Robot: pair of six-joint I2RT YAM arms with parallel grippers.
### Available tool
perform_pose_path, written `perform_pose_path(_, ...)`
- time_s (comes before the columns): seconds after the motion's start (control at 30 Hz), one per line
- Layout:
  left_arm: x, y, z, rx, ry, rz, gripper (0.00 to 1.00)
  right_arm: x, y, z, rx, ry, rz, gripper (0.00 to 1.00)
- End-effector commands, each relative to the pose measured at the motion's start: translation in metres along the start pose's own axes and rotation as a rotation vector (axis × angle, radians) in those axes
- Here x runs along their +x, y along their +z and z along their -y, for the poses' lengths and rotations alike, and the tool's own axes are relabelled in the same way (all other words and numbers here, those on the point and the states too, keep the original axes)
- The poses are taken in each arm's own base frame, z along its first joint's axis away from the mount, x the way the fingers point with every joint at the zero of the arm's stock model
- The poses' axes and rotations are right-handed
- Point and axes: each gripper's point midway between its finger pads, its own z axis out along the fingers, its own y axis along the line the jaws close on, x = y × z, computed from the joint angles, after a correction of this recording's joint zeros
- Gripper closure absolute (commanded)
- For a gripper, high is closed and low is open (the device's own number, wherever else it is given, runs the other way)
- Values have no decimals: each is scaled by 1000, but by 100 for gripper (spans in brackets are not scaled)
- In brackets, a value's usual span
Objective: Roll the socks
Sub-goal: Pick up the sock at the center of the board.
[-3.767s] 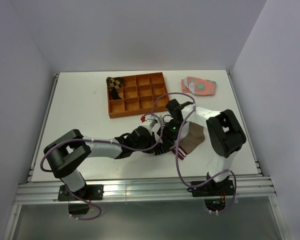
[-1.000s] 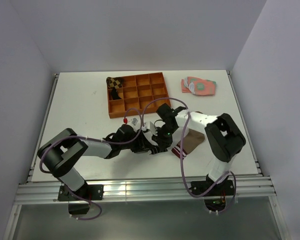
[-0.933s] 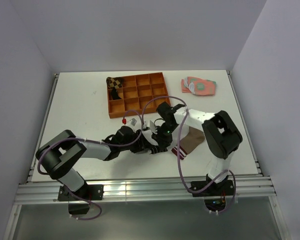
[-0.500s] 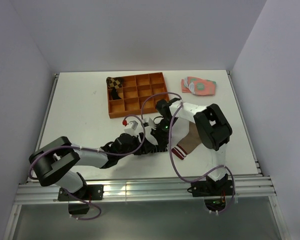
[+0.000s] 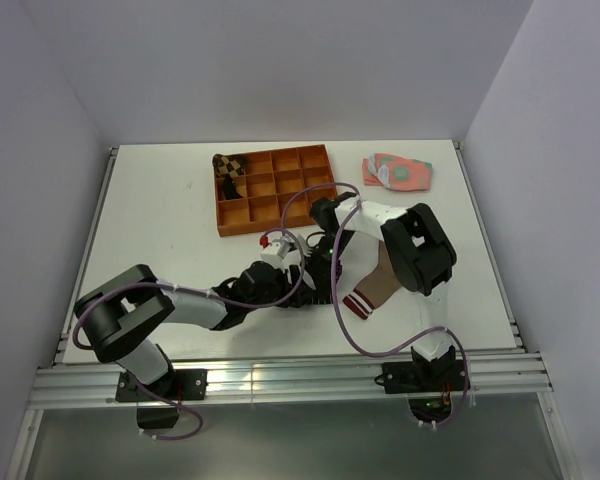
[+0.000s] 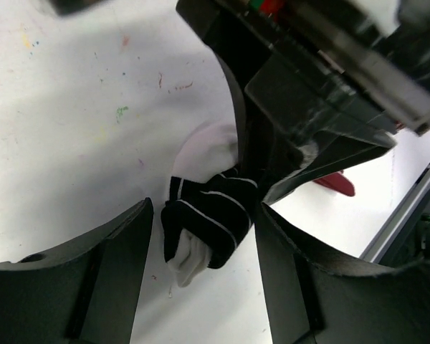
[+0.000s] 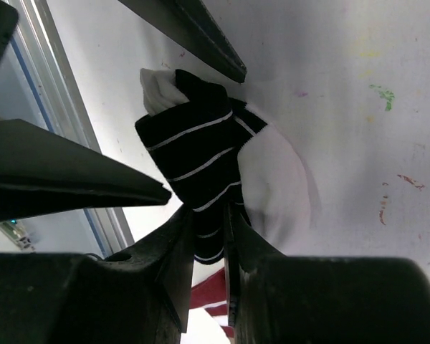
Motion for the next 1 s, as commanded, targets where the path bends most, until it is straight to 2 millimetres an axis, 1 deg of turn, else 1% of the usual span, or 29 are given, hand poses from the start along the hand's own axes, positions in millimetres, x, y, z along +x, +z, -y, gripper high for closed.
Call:
perform_pose_path(0.0, -2, 8, 11, 40, 39, -11, 36, 21, 12, 23, 48, 31, -92, 75)
perform_pose_path(0.1, 4, 9, 12, 51, 44, -37, 37, 21, 13, 27, 54, 47, -91, 75)
perform_pose_path(0.17, 5, 11, 11, 43, 44, -41, 37, 22, 14, 29, 54, 57, -92, 75)
perform_pose_path(0.33, 13, 18, 2, -10, 22, -86, 41, 22, 14, 34, 73, 72, -86, 74)
perform_pose_path(0.37, 16, 20, 0, -22, 18, -99, 44, 22, 13, 34, 82, 80, -83, 74)
perform_pose_path(0.4, 19, 22, -3, -37, 9, -114, 46, 22, 14, 35, 90, 80, -78, 70)
perform_pose_path(0.43, 18, 25, -10, -101, -9, -122, 49, 21, 12, 36, 104, 78, -72, 69)
perform_pose_path(0.47, 23, 28, -15, -126, -17, -145, 56, 22, 13, 36, 111, 93, -71, 67)
perform_pose_path(0.5, 26, 30, -17, -145, -27, -163, 58, 22, 13, 38, 124, 97, -65, 63)
perform_pose_path(0.57, 33, 34, -21, -191, -55, -210, 67, 21, 12, 39, 140, 95, -56, 60)
perform_pose_path(0.63, 34, 36, -20, -205, -74, -225, 71, 25, 12, 40, 162, 102, -60, 55)
perform_pose_path(0.67, 40, 36, -25, -224, -77, -247, 75, 26, 12, 40, 167, 106, -58, 54)
perform_pose_path(0.73, 42, 37, -25, -231, -86, -258, 78, 25, 9, 41, 186, 105, -52, 52)
perform_pose_path(0.77, 45, 36, -30, -251, -88, -270, 82, 25, 9, 41, 195, 110, -50, 51)
perform_pose_path(0.83, 46, 37, -30, -257, -89, -275, 85, 25, 6, 40, 208, 110, -43, 51)
perform_pose_path(0.87, 49, 36, -34, -277, -91, -283, 88, 25, 7, 40, 216, 117, -38, 50)
perform_pose_path(0.93, 48, 38, -34, -274, -91, -284, 91, 25, 3, 40, 228, 124, -24, 49)
perform_pose_path(0.97, 49, 37, -35, -279, -93, -286, 95, 25, 1, 42, 240, 134, -17, 48)
